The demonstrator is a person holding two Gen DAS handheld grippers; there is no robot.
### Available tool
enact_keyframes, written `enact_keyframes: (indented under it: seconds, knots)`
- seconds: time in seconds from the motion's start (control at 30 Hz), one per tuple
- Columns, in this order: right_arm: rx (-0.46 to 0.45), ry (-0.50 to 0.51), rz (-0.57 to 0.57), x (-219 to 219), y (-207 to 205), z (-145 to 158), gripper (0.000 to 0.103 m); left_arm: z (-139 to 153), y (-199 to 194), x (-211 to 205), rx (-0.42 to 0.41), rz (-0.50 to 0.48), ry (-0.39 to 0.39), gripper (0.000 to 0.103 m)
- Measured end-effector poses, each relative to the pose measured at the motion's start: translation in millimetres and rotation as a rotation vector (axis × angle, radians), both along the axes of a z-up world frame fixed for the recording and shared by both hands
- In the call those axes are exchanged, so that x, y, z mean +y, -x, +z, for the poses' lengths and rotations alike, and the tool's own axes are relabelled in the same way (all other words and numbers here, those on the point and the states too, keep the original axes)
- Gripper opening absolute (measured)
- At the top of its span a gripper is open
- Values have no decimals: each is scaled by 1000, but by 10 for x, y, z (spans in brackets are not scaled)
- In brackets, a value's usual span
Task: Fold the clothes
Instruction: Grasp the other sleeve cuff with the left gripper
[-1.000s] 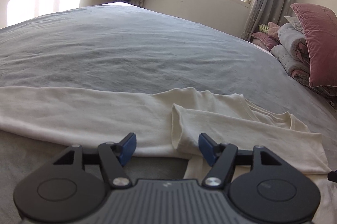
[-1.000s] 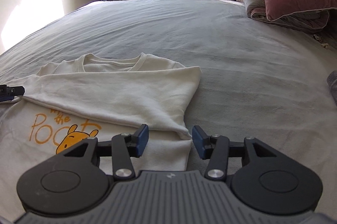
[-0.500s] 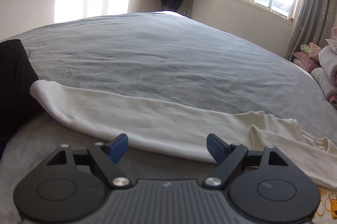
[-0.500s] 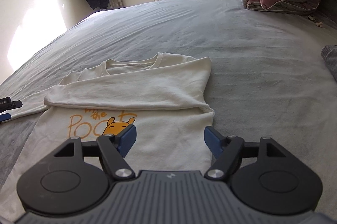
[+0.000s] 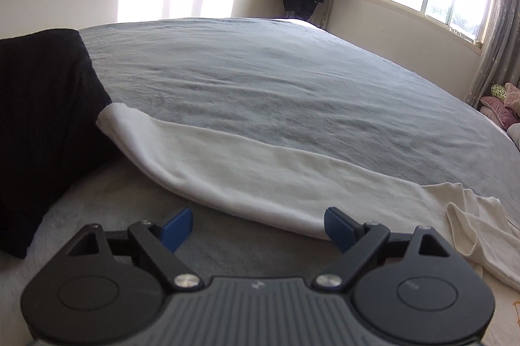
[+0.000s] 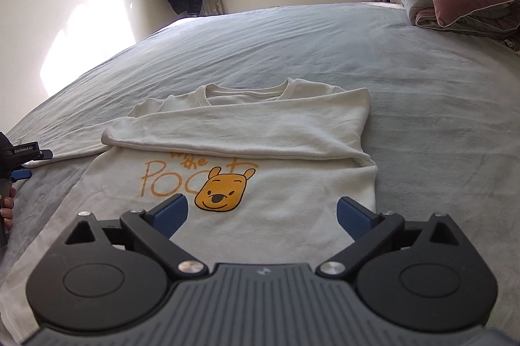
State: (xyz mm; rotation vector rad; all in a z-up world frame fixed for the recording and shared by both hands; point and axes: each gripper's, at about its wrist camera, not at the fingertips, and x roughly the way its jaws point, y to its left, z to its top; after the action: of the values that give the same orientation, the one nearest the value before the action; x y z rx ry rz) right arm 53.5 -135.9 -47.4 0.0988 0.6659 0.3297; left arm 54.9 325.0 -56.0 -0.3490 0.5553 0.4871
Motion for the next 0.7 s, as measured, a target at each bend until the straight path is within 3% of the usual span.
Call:
enact_keyframes:
  seconds: [0.17,0.43,0.53,0.6,0.63,0.7]
  knots:
    - [36,23,-15,18,-10,-66,100,-7,-80,97,-29,53,23,89]
    - [37,75,-13,57,11,-107,101,-18,-276,112,-30,97,-19,88]
    - [31,96,-7,84,20,-116,101,-1,-277,140,-38,130,-30,66]
    - [27,105,3,104,26,-113,102,5,-260,171,-38,156,-29,44]
    - [25,109,9,113,30,-111,102,11,-247,191,-41,169,-27,38]
    - [24,110,18,125,36,-106,102,30,-208,232,-53,187,-22,12]
